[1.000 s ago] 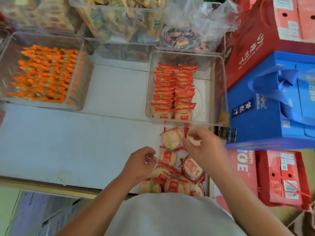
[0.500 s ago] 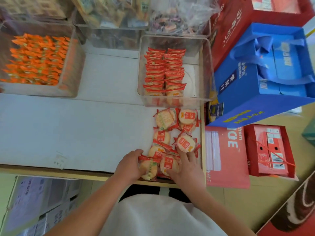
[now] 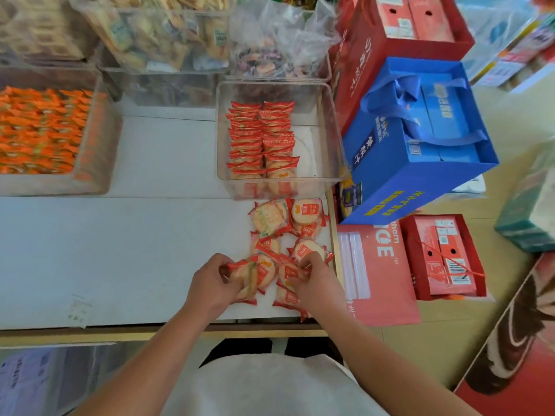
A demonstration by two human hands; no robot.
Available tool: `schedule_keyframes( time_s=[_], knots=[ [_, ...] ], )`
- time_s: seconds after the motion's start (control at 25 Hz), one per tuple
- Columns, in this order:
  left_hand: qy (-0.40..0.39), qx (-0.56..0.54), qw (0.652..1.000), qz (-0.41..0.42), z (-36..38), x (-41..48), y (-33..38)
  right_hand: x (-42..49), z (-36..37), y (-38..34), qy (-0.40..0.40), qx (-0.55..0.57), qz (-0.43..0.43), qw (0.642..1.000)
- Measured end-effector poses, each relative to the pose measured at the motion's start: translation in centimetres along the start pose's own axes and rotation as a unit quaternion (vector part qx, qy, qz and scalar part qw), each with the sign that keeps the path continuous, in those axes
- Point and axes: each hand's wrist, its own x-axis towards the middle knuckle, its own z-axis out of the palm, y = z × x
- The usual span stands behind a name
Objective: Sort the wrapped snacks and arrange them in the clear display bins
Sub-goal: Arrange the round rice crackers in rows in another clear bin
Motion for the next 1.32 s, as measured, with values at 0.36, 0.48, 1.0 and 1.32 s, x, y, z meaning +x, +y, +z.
schedule_keyframes(
  time_s=[0.36,0.48,1.0,1.32],
  knots=[
    [-0.023,-0.219,0.974,0.043,-2.5,-4.4,9.1,-1.7,-7.1,-2.9,0.030,0.308,-0.009,0.951],
    [-0.002,-0.251,0.967,0.043,-3.0,-5.1,9.2,-2.0,-7.5,-3.0,0.022,0.343,-0.008,0.939],
    [-0.001,-0.337,0.941,0.025,-4.6,-6.1,8.8,-3.9,-8.9,-4.1,-0.043,0.392,-0.059,0.917],
    [-0.067,-0.254,0.963,0.052,-7.1,-5.2,8.5,-3.4,-9.6,-3.8,-0.028,0.361,-0.086,0.928]
  ],
)
